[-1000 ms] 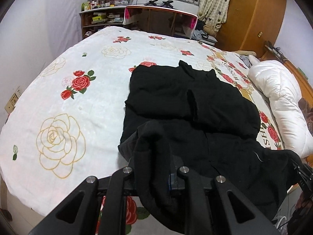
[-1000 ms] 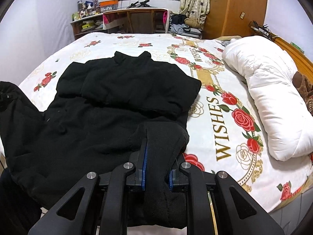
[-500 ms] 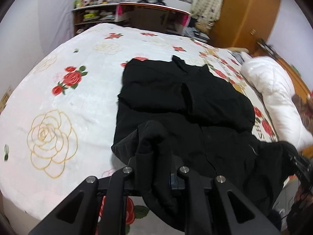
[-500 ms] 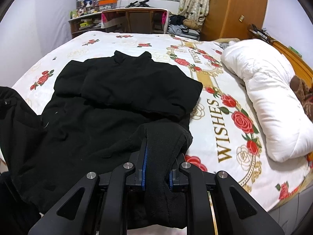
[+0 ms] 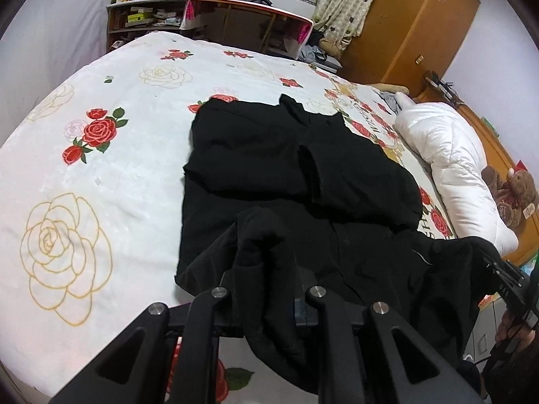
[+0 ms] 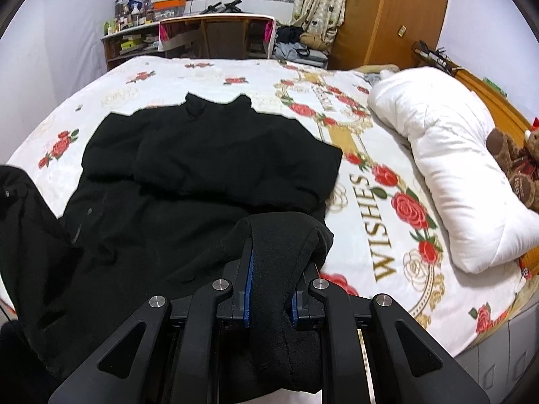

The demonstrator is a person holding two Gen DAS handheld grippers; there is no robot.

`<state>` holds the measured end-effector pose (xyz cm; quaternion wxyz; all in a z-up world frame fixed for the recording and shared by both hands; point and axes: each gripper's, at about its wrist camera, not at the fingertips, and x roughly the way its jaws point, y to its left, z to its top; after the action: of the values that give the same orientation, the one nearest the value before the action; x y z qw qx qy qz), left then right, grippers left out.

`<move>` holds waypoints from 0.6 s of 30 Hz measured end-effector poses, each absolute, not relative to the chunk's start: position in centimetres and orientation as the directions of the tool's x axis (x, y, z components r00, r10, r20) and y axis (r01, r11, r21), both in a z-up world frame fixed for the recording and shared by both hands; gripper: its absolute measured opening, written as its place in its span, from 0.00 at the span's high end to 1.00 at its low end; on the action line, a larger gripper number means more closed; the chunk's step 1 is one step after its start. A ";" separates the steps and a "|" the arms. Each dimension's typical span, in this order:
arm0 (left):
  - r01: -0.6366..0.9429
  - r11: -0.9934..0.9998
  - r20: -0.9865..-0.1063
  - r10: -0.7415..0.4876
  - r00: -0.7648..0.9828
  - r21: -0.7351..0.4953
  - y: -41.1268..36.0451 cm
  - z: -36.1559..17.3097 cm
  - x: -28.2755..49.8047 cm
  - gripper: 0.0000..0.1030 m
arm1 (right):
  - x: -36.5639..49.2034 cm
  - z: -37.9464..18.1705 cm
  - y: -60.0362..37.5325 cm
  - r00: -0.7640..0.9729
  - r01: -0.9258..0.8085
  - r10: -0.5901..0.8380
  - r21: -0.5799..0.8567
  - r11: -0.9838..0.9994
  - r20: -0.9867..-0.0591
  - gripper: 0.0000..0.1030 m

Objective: Fold large clothes
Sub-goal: 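Carry the held hem with both grippers over the coat toward the collar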

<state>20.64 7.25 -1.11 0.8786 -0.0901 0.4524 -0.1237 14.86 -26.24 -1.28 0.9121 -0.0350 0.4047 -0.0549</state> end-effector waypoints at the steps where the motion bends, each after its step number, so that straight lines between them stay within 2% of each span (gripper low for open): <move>1: 0.132 0.952 -0.773 -0.302 0.559 -0.276 7.5 -1.1 20.8 0.84 | 15.2 -1.0 -26.0 0.671 0.069 -0.129 -0.112 0.991 -0.730 0.84; 11: 0.110 0.950 -0.746 -0.298 0.595 -0.292 8.1 1.1 21.7 0.84 | 17.5 1.9 -26.2 0.679 0.075 -0.096 -0.061 0.995 -0.727 0.84; 18: 0.043 0.969 -0.748 -0.217 0.627 -0.245 7.2 2.7 24.3 0.84 | 20.5 2.7 -28.4 0.705 0.012 -0.015 -0.010 1.000 -0.709 0.84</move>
<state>24.25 7.22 2.71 0.8961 -0.1021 0.4258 -0.0727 20.53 -28.42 2.69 0.9234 -0.0021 0.3837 -0.0073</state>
